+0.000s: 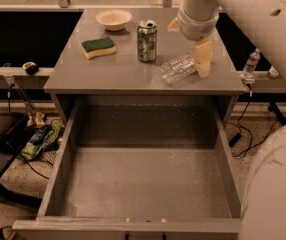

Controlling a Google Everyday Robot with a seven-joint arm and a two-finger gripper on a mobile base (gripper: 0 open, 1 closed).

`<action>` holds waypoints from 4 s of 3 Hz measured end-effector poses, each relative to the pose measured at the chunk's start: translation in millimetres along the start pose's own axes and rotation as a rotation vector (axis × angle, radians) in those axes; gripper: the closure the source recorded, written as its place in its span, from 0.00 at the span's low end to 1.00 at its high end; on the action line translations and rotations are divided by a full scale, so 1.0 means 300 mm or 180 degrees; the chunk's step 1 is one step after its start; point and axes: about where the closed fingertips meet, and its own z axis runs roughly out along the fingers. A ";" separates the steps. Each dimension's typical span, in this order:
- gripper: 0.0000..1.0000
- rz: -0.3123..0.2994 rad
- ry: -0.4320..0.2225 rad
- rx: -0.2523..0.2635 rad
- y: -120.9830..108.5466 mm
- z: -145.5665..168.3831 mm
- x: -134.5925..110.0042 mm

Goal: Place water bottle into top drawer

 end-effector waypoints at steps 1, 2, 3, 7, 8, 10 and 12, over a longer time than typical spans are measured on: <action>0.02 -0.0155 -0.0124 -0.0198 0.043 0.118 -0.020; 0.25 -0.0245 -0.0192 -0.0283 0.058 0.174 -0.038; 0.48 -0.0246 -0.0192 -0.0283 0.058 0.174 -0.038; 1.00 -0.0241 -0.0076 0.0158 0.024 0.027 -0.070; 1.00 -0.0270 -0.0105 0.0429 -0.002 0.016 -0.117; 1.00 -0.0174 -0.0107 0.0548 0.025 0.021 -0.185; 1.00 0.0036 0.0051 0.0375 0.114 0.013 -0.173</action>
Offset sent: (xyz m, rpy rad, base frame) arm -0.0018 0.0058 -0.0715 -0.0198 0.1428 0.1131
